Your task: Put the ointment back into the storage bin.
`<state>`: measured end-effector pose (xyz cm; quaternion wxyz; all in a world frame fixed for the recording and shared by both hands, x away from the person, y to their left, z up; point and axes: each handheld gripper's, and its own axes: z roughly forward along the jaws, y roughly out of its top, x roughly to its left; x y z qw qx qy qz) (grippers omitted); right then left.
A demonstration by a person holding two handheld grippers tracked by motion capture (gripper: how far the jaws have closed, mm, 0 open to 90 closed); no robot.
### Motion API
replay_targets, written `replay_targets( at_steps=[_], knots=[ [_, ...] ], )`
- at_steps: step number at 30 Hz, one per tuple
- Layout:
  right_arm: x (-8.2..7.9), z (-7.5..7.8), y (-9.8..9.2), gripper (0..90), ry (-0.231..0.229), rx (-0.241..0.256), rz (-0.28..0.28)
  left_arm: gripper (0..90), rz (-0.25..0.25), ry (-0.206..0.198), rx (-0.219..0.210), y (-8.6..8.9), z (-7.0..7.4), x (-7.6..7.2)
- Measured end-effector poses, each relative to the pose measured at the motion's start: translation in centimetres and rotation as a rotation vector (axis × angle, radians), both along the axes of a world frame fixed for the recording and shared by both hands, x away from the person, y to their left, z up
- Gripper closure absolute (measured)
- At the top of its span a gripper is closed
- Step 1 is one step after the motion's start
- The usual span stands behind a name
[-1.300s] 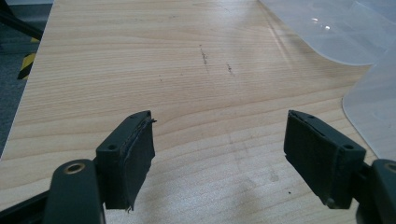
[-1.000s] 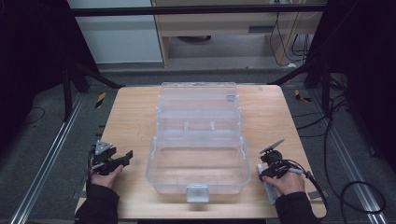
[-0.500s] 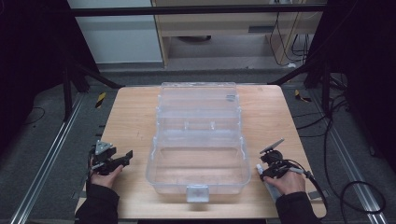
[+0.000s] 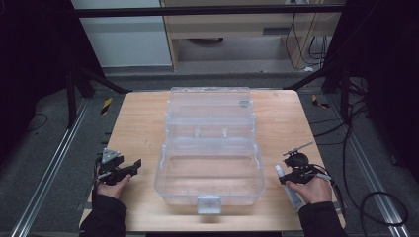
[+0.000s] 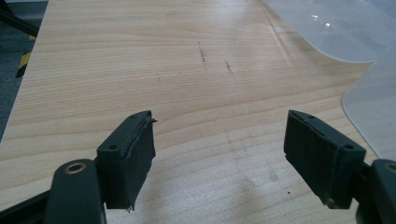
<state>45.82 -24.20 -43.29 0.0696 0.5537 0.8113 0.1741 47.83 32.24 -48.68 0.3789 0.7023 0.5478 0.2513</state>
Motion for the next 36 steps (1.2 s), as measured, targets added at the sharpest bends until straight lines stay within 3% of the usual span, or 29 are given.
replay_targets(
  at_steps=[6,17,18,23,30,32,36],
  knots=[
    [0.1,1.5,-0.1,69.8,-0.099,0.034,0.008,24.2,-0.002,-0.001,0.003,0.0,0.0,0.0],
    [0.2,4.0,-0.2,69.9,-0.191,0.086,0.073,24.3,-0.007,-0.003,0.001,0.0,0.0,0.0],
    [0.1,4.7,-0.3,69.9,-0.218,0.097,0.091,24.3,-0.007,-0.002,-0.001,0.0,0.0,0.0],
    [0.1,6.0,-0.2,69.9,-0.259,0.114,0.133,24.3,-0.008,-0.002,0.001,0.0,0.0,0.0],
    [0.0,8.5,0.4,69.9,-0.337,0.127,0.233,24.3,-0.011,0.000,0.007,0.0,0.0,0.0],
    [0.0,8.8,0.5,69.9,-0.342,0.135,0.245,24.3,-0.011,0.000,0.008,0.0,0.0,0.0],
    [-0.1,9.9,1.5,69.9,-0.355,0.142,0.325,24.3,-0.015,0.001,0.011,-0.1,0.0,0.0]
  ],
)
